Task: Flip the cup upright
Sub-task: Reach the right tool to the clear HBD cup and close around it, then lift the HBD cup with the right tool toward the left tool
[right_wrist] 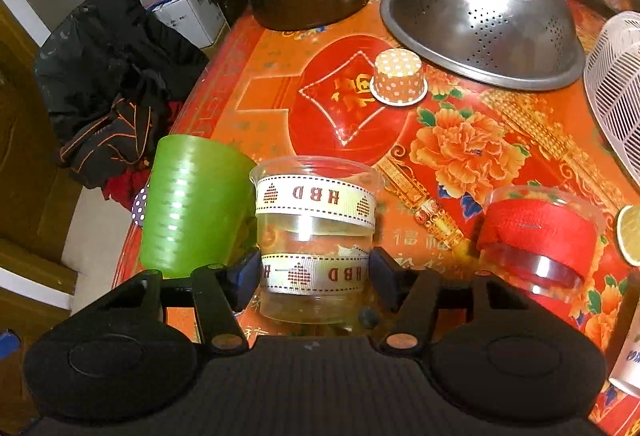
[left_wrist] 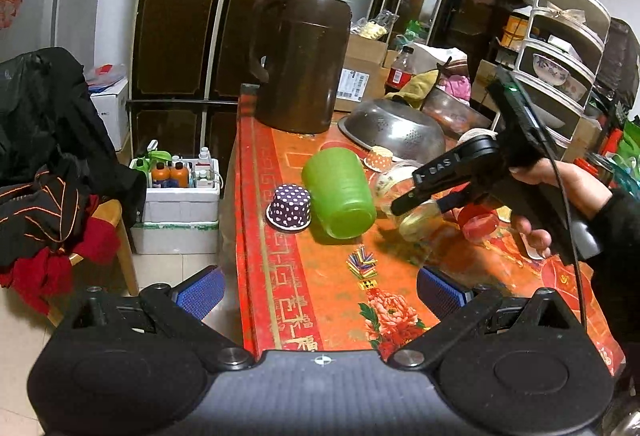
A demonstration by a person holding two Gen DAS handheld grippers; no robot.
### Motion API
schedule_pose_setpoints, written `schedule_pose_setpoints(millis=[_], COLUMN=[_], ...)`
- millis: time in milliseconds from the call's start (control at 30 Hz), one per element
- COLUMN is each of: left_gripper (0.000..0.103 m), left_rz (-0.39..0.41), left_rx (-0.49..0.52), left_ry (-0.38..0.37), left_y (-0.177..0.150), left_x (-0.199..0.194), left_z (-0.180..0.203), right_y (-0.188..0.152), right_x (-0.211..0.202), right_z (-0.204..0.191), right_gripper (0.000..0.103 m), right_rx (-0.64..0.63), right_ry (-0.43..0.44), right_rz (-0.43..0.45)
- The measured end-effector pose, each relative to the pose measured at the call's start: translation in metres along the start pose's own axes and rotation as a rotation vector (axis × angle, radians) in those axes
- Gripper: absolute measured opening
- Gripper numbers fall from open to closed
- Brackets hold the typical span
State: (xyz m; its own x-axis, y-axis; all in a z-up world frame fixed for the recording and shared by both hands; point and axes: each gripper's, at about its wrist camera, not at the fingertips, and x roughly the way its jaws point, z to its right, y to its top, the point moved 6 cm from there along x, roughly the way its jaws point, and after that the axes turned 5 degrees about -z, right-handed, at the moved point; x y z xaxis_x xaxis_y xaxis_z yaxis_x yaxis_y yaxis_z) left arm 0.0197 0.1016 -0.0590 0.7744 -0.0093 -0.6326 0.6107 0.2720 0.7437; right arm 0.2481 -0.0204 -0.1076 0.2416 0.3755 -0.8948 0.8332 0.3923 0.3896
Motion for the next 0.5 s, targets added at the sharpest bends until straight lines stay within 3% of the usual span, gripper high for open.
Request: schedule_pose_setpoints(millis=[200,367,500], left_gripper=[0.103,0.103,0.103], left_rz=[-0.004,-0.011,-0.031], left_rx=[-0.002,-0.001,0.015], left_ry=[-0.030,-0.084,-0.131], left_y=[-0.006,-0.014,-0.024], left_x=[-0.006,-0.012,-0.016], left_z=[-0.001,0.007,0.018], right_y=[-0.030,-0.097,-0.154], right_x=[-0.076,-0.155,-0.178], right_z=[0.001,-0.007,-0.017], right_gripper=[0.059,0.060,0.060], right_rx=[0.041,0.075,0.094], right_ry=[0.017,-0.027,-0.034], right_rz=[0.157,0.270,0.279])
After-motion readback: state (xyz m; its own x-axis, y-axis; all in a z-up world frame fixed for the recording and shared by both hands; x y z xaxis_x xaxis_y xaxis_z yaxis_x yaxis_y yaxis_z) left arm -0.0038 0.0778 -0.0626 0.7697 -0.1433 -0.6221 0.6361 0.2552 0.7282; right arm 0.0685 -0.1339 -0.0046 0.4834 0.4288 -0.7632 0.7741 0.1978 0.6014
